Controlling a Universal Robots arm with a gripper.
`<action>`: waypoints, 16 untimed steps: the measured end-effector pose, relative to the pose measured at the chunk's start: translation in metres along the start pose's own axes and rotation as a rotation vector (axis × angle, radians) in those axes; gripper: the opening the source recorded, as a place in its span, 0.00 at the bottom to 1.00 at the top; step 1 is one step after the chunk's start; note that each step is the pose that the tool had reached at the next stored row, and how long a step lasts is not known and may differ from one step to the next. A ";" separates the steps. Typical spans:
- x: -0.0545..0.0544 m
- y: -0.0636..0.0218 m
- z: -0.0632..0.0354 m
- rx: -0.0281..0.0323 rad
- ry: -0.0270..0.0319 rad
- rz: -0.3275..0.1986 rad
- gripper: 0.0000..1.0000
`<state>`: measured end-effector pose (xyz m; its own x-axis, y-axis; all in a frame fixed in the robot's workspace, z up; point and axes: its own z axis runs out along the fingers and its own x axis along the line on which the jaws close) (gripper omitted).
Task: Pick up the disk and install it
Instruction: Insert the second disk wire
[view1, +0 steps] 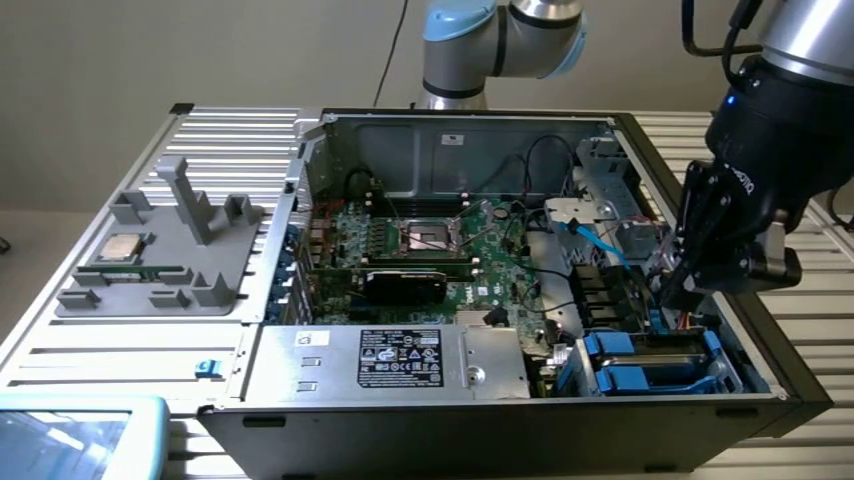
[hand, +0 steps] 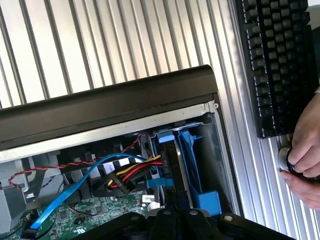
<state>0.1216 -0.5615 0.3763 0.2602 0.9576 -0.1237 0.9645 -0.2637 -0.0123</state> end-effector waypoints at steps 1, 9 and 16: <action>0.000 0.0000 0.0000 0.0021 0.0002 0.017 0.11; 0.000 0.0001 0.0004 0.0171 0.0068 0.124 0.11; 0.000 0.0003 0.0003 0.0269 0.0658 0.126 0.11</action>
<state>0.1218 -0.5618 0.3760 0.3823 0.9220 -0.0606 0.9228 -0.3844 -0.0275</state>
